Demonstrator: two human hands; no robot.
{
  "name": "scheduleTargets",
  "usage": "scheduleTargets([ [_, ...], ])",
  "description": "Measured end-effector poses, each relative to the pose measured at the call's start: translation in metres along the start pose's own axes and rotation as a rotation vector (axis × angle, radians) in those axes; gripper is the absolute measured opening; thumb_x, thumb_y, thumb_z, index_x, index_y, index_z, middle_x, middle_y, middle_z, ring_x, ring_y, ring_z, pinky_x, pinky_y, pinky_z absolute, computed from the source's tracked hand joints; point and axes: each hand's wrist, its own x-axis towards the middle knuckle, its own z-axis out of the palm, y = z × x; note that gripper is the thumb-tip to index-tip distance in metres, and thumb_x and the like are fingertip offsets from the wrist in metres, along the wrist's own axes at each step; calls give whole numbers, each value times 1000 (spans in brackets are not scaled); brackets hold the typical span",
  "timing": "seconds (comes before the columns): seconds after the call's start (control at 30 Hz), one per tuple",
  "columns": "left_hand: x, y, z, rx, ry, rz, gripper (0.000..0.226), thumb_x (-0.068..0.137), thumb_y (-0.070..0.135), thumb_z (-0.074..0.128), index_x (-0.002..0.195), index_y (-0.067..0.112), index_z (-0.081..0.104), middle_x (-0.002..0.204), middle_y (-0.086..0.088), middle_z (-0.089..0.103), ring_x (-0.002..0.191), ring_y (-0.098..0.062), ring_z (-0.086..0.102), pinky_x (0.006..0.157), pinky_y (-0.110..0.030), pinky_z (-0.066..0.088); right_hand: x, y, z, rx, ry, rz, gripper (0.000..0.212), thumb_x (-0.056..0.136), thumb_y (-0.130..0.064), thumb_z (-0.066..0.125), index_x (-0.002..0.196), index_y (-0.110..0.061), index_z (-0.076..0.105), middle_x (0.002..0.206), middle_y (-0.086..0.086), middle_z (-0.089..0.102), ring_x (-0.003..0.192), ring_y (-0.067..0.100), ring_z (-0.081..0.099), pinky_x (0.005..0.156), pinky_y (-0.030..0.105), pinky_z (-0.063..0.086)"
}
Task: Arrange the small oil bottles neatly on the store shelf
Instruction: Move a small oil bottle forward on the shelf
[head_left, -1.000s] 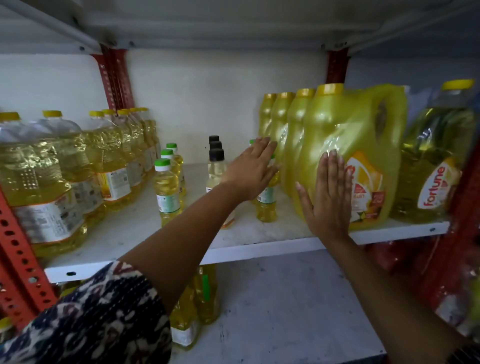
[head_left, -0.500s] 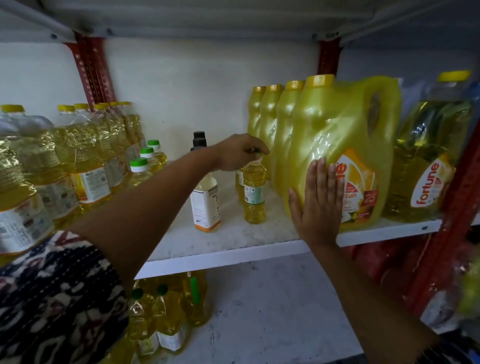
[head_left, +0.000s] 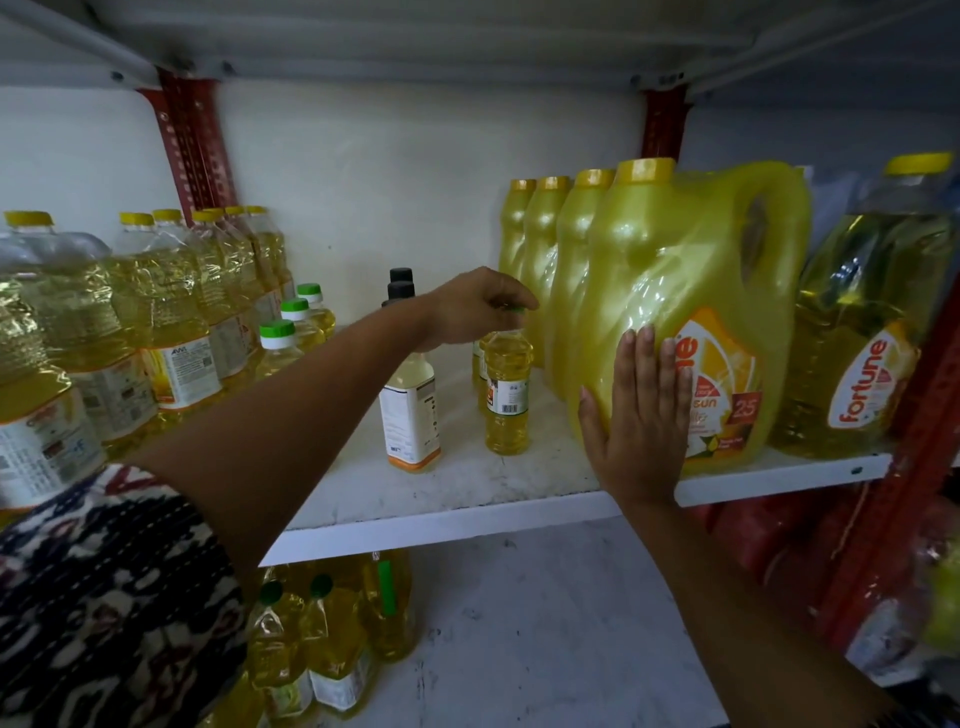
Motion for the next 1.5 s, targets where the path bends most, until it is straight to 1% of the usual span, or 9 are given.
scheduleTargets([
  [0.1,0,-2,0,0,68,-6,34,85,14,65,119,9,64,121,-10,64,112,-20,60,91,-26,47,0,-1,-1,4,-8,7,72,102,-42,44,158,-11,10,163,9,14,153,23,6,125,43,10],
  [0.27,0,-3,9,57,238,10,39,77,32,73,108,9,68,110,-7,69,99,-17,62,82,-23,48,0,-1,-2,4,-14,9,71,103,-42,43,158,-10,12,163,9,16,152,24,8,124,44,11],
  [0.4,-2,-7,13,-66,158,-33,37,84,24,68,119,13,63,121,-5,61,107,-16,57,75,-16,44,0,-1,-2,2,-1,9,70,103,-42,43,158,-10,13,163,9,16,152,23,8,124,44,11],
  [0.5,-4,-8,14,-82,173,-29,36,85,16,66,120,13,62,123,-9,61,104,-16,57,72,-15,45,0,0,-1,5,0,7,70,103,-42,42,158,-11,12,163,9,16,153,23,7,125,44,11],
  [0.7,-8,-6,19,-77,288,-7,38,76,28,75,109,11,67,108,-8,67,95,-14,60,80,-25,51,0,0,1,10,-3,10,71,103,-43,41,159,-14,8,164,8,16,153,23,5,125,43,8],
  [0.83,-16,-3,20,-47,297,12,38,78,26,73,112,9,67,113,-9,68,102,-19,63,85,-27,51,0,1,0,17,-3,7,71,103,-43,41,159,-14,9,164,7,14,153,23,5,125,43,9],
  [1.03,-33,14,17,-67,290,86,40,77,23,74,113,7,67,114,-10,69,101,-21,67,92,-36,54,-1,1,0,14,-1,9,70,103,-43,42,159,-13,13,163,7,16,153,21,4,125,44,11],
  [1.27,-50,27,25,-29,240,134,41,78,26,72,114,7,67,113,-8,70,99,-17,67,90,-29,54,-1,1,0,22,-15,15,69,104,-44,40,159,-13,12,163,10,21,153,22,5,124,45,12],
  [1.5,-57,26,31,-56,266,129,41,79,28,72,116,10,66,107,-3,69,95,-15,67,85,-22,54,-1,1,0,27,-4,14,68,104,-44,40,159,-14,12,164,8,19,153,21,4,125,43,10],
])
